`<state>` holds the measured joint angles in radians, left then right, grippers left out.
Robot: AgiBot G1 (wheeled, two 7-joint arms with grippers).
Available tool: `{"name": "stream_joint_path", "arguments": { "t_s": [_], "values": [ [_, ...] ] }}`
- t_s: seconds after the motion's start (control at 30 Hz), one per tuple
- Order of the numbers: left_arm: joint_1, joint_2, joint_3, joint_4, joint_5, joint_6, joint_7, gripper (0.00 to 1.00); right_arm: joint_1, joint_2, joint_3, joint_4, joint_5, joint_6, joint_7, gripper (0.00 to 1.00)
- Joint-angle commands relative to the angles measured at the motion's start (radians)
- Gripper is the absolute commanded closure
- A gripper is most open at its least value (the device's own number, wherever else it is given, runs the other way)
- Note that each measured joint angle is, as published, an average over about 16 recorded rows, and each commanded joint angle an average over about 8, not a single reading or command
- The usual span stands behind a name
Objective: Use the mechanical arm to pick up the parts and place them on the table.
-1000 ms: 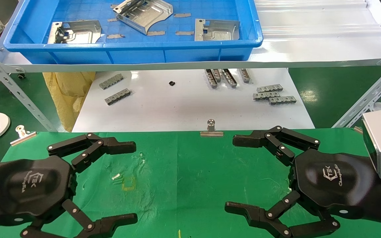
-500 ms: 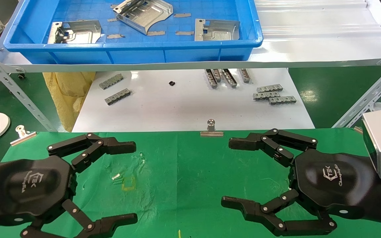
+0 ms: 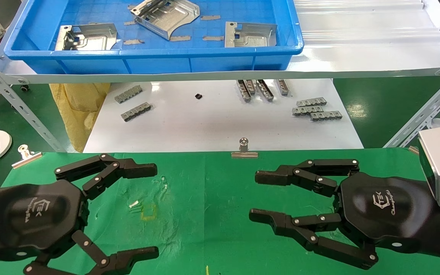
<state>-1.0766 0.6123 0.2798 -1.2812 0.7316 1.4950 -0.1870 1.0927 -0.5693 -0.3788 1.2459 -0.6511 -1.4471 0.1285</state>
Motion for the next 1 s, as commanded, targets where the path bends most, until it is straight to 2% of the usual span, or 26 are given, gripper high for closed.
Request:
{"name": "stream_joint_path", "arguments": {
  "t_s": [0.03, 0.73, 0.87, 1.0],
  "values": [
    [0.0, 0.0, 0.0, 0.0, 0.0, 0.0, 0.0, 0.0, 0.0, 0.0, 0.0, 0.0, 0.0, 0.0, 0.0, 1.0],
    [-0.006, -0.001, 0.0, 0.003, 0.002, -0.004, -0.004, 0.0, 0.0, 0.0, 0.0, 0.0, 0.0, 0.0, 0.0, 1.0],
    [-0.058, 0.006, -0.004, 0.021, 0.012, -0.026, -0.019, 0.0, 0.0, 0.0, 0.0, 0.0, 0.0, 0.0, 0.0, 1.0],
    [-0.187, 0.04, 0.007, 0.07, 0.062, -0.067, -0.049, 0.0, 0.0, 0.0, 0.0, 0.0, 0.0, 0.0, 0.0, 1.0]
  ]
}}
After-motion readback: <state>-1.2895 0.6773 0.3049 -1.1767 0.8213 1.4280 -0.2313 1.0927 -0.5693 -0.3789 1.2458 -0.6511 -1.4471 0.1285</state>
